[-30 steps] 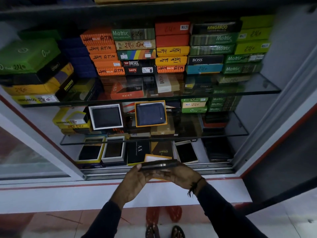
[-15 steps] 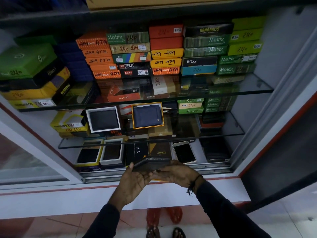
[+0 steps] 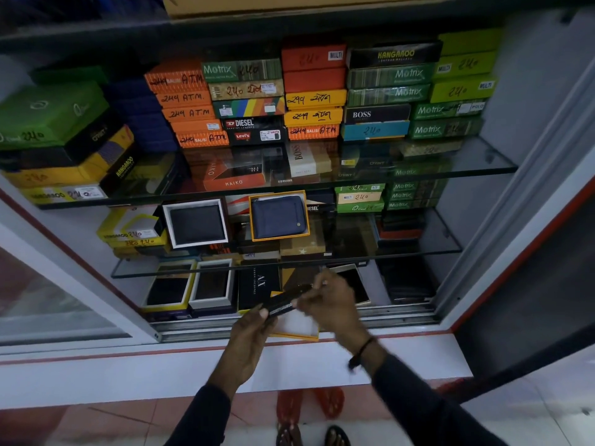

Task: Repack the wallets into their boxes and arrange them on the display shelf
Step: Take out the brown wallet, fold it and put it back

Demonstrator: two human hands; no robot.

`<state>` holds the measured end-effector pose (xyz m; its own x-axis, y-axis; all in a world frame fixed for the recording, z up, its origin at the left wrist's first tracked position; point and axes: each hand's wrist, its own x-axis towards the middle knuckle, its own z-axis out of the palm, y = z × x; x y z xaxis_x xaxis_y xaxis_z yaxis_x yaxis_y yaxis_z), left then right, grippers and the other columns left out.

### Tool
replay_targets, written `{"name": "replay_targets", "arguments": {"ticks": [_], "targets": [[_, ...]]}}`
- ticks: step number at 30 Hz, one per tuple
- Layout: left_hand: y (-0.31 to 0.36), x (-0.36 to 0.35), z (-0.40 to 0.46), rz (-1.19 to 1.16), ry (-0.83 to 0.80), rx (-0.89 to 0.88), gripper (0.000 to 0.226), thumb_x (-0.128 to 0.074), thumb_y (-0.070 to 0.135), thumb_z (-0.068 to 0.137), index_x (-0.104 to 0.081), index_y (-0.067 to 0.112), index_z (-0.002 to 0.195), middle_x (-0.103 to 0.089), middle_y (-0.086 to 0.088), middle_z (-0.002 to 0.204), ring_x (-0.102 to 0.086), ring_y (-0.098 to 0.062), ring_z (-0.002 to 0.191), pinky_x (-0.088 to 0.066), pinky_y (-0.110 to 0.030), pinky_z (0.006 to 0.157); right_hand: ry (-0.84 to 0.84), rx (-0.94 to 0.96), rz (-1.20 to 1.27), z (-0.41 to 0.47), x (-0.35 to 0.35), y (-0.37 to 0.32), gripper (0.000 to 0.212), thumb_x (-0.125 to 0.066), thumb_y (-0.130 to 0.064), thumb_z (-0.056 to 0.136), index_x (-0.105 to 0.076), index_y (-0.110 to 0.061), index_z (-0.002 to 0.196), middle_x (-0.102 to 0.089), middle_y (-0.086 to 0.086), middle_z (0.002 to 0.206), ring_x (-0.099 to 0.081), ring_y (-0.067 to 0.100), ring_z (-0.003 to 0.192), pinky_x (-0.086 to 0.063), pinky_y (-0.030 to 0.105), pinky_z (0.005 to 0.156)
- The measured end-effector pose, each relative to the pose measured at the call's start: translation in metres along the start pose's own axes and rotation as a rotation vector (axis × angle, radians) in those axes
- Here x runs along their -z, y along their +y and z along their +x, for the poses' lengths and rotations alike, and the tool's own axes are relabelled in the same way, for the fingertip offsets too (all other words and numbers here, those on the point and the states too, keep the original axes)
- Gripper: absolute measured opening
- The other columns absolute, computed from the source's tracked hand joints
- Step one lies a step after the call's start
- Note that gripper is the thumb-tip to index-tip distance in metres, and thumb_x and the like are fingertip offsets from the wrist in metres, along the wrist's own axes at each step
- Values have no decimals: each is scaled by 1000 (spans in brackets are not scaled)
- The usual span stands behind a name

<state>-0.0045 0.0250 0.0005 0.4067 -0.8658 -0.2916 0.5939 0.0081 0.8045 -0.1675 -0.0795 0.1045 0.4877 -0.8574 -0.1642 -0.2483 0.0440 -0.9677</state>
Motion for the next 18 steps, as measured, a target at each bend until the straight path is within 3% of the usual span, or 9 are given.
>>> {"name": "replay_targets", "arguments": {"ticks": [3,5,7,8,9,11,13,16,18], "targets": [[-11,-21,-7,196,-13,21,16,-59,10,94,-71,7,105,-77,-9,97,-73,-14,88,-61,-25,74,32,306,-354,-23,-45,-2,22,-59,-3,75,-49,-18,87,-66,7,75,-65,23,71,-53,37,60],[-15,-27,-11,372,25,47,21,-44,23,103,-63,23,93,-76,13,73,-70,4,67,-59,-17,60,-2,408,-510,-34,-56,-4,22,-53,-3,82,-47,-16,99,-67,12,82,-66,29,77,-44,32,60],[-20,-23,-15,453,11,52,33,-52,59,79,-56,28,91,-71,29,65,-67,12,61,-57,-13,58,-52,455,-595,-38,-56,-7,28,-50,-1,85,-47,-14,109,-68,16,87,-64,33,80,-35,28,63],[-22,-18,-15,422,14,77,47,-57,63,65,-59,26,93,-74,24,69,-69,10,66,-58,-14,61,-81,463,-602,-39,-55,-7,31,-49,1,85,-46,-13,112,-68,16,87,-64,35,80,-34,28,62],[-24,-13,-14,325,23,85,50,-62,59,66,-65,20,97,-78,14,80,-72,3,76,-60,-17,66,-105,455,-603,-38,-52,-7,32,-49,2,85,-46,-13,113,-69,16,86,-64,35,79,-35,28,62],[-22,-3,-19,117,16,34,37,-65,30,84,-72,6,110,-77,-11,108,-73,-18,99,-61,-27,82,-125,422,-577,-33,-43,-6,36,-52,2,82,-44,-18,111,-70,13,84,-66,33,78,-43,30,60],[-16,6,-22,62,3,17,31,-56,10,87,-72,-1,112,-74,-20,112,-73,-25,99,-61,-30,86,-64,354,-555,-21,-21,-8,39,-54,2,79,-42,-27,103,-71,7,79,-68,26,75,-55,33,62],[-7,21,-22,35,-22,14,23,-56,0,93,-74,-1,108,-76,-19,107,-74,-26,95,-62,-30,82,-127,84,-96,7,26,-9,40,-61,12,78,-45,-24,85,-66,12,71,-66,23,70,-54,23,58],[0,16,-23,47,-109,25,28,-78,9,80,-76,1,106,-75,-20,110,-73,-27,100,-61,-31,84,-182,-3,105,23,51,3,42,-69,16,74,-46,-19,79,-69,13,64,-70,27,69,-57,31,64]]}}
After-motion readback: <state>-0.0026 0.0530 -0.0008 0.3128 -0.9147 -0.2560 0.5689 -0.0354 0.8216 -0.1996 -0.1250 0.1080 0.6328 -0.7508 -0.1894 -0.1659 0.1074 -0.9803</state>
